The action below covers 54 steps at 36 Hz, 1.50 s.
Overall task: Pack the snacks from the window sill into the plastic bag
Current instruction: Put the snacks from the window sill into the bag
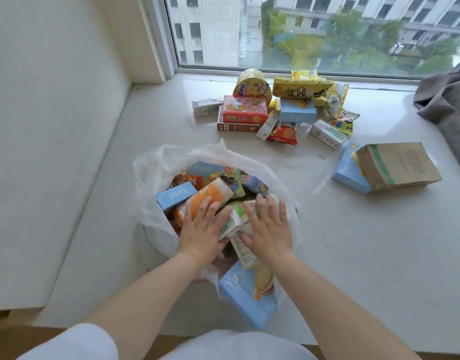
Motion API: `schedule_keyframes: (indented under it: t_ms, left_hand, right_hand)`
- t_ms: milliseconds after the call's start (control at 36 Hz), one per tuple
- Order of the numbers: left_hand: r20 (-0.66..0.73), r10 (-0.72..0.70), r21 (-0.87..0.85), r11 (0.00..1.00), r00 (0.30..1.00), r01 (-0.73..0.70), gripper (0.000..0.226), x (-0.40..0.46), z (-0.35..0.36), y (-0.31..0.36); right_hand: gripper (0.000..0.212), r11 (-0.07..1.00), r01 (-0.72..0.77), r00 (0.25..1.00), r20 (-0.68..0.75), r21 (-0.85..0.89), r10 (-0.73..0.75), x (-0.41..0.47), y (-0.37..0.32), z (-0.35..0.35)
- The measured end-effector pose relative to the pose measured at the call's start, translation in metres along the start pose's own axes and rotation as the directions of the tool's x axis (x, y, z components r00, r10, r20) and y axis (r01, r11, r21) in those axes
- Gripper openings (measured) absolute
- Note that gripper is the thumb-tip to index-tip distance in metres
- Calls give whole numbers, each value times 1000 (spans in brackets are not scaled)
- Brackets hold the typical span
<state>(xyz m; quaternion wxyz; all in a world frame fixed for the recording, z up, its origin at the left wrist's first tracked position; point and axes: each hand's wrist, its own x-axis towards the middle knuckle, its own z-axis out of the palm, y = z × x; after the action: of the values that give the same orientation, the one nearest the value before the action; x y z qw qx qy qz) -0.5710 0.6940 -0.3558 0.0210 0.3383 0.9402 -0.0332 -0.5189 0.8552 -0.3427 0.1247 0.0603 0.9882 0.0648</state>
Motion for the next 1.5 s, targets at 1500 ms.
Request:
schedule_keyframes:
  t_ms: [1500]
  left_hand:
    - [380, -12, 3, 1000, 925, 12, 113, 482, 14, -79]
  right_hand:
    - [48, 742, -427, 891, 102, 517, 442, 381, 139, 9]
